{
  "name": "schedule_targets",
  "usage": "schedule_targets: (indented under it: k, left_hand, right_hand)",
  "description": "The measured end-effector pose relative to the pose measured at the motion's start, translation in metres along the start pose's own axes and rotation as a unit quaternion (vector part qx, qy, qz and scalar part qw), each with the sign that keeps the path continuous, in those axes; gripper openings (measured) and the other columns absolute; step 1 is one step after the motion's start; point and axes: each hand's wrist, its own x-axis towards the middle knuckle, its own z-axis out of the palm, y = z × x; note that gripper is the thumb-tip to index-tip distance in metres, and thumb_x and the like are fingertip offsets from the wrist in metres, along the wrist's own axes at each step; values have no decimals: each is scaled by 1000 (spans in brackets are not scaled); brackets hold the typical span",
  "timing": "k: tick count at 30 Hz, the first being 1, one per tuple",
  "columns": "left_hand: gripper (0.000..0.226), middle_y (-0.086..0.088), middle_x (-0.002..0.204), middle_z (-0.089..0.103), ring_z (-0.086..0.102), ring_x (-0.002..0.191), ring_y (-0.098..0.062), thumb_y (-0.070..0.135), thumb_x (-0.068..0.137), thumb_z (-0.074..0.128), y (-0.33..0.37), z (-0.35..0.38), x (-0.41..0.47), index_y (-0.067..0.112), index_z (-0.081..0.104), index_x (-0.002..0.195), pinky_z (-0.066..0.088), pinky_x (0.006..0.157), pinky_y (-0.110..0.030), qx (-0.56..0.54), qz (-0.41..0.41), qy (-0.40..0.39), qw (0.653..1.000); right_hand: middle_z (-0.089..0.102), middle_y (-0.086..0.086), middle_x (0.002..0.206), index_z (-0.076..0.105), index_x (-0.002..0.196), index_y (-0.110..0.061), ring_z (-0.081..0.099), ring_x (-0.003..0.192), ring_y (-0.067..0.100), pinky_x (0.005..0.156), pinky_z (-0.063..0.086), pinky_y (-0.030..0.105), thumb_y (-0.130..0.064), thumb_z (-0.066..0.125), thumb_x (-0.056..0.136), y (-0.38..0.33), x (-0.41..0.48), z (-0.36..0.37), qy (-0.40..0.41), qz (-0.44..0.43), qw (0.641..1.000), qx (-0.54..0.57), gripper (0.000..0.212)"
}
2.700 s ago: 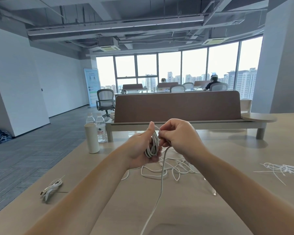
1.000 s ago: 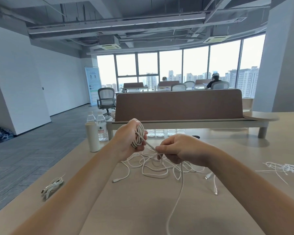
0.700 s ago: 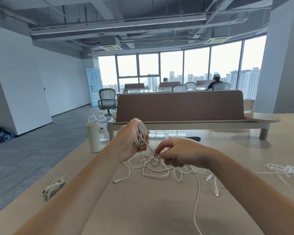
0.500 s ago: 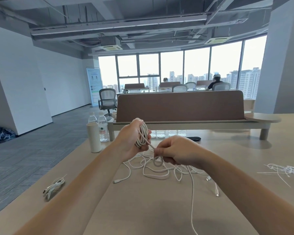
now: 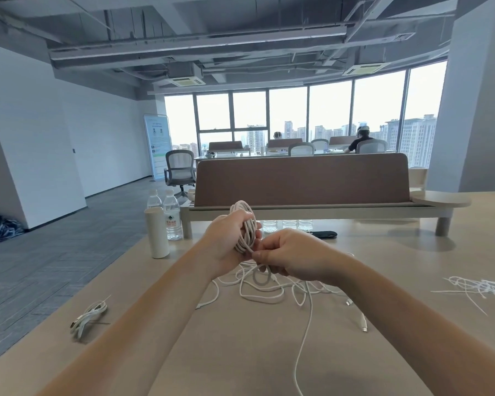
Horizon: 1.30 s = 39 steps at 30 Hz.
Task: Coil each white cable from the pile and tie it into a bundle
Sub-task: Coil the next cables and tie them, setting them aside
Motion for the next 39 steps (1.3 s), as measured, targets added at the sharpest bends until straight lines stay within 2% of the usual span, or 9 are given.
schedule_targets:
  k: [8, 12, 18, 22, 26, 31, 33, 36, 39]
  left_hand:
    - [34, -12, 75, 56, 52, 59, -19, 24, 103, 33, 14, -16, 5, -1, 56, 103, 42, 51, -26, -31, -20, 9, 999]
    - [34, -13, 75, 58, 54, 61, -21, 22, 103, 34, 14, -14, 2, -2, 59, 101, 45, 55, -29, 2, -5, 17, 1000]
    - [33, -9, 73, 58, 54, 58, -18, 21, 103, 33, 16, -5, -3, 1, 59, 100, 37, 48, -24, 33, 16, 8, 999]
    - [32, -9, 74, 57, 54, 58, -18, 20, 103, 34, 19, -3, -5, 2, 59, 97, 41, 50, -25, 36, 21, -10, 999]
    - [31, -9, 74, 58, 54, 59, -18, 19, 102, 34, 20, 0, -6, 0, 59, 100, 42, 53, -27, 49, 27, -26, 998]
    - [32, -9, 75, 58, 55, 60, -18, 19, 101, 35, 22, 1, -7, 0, 60, 102, 44, 52, -26, 50, 25, -52, 997]
    - [32, -9, 75, 59, 55, 60, -18, 20, 101, 35, 24, 1, -7, -1, 60, 103, 45, 51, -26, 47, 27, -55, 997]
    - [32, -9, 74, 59, 55, 60, -18, 19, 101, 34, 26, 0, -8, 0, 60, 104, 45, 55, -27, 50, 26, -56, 997]
    - [32, -8, 74, 59, 55, 60, -18, 19, 101, 34, 27, 0, -8, 0, 60, 104, 43, 55, -27, 60, 25, -56, 996]
  right_hand:
    - [64, 13, 63, 61, 96, -2, 38, 43, 15, 44, 29, 22, -13, 59, 100, 11, -5, -2, -53, 28, 991, 120, 12]
    - [71, 18, 76, 59, 96, -5, 52, 50, 18, 47, 38, 22, -6, 62, 96, 10, -5, -4, -67, 30, 989, 129, 3]
    - [76, 21, 88, 55, 95, -5, 42, 46, 14, 44, 35, 18, -15, 54, 102, 12, 4, 1, -14, 70, 980, 188, 12]
    - [75, 23, 97, 63, 108, 10, 41, 45, 14, 44, 34, 19, -9, 54, 102, 17, 7, 1, -48, 77, 968, 233, 23]
    - [73, 24, 105, 67, 116, 7, 47, 48, 13, 46, 31, 20, -4, 55, 99, 18, 8, -1, -83, 89, 960, 253, 24]
    - [72, 20, 113, 67, 101, 3, 72, 68, 21, 57, 55, 21, -1, 62, 94, 12, 5, 2, -72, 97, 943, 309, 9]
    - [74, 17, 109, 66, 90, -1, 73, 73, 22, 61, 58, 22, -2, 66, 92, 11, 4, 4, -53, 75, 946, 311, 3]
    - [73, 21, 97, 59, 76, -4, 71, 73, 24, 68, 60, 26, 4, 67, 90, 10, 4, 4, -26, 44, 951, 304, 18]
    - [64, 15, 76, 55, 79, -4, 65, 64, 22, 67, 60, 28, 7, 72, 85, 10, 5, 5, 22, 18, 966, 257, 21]
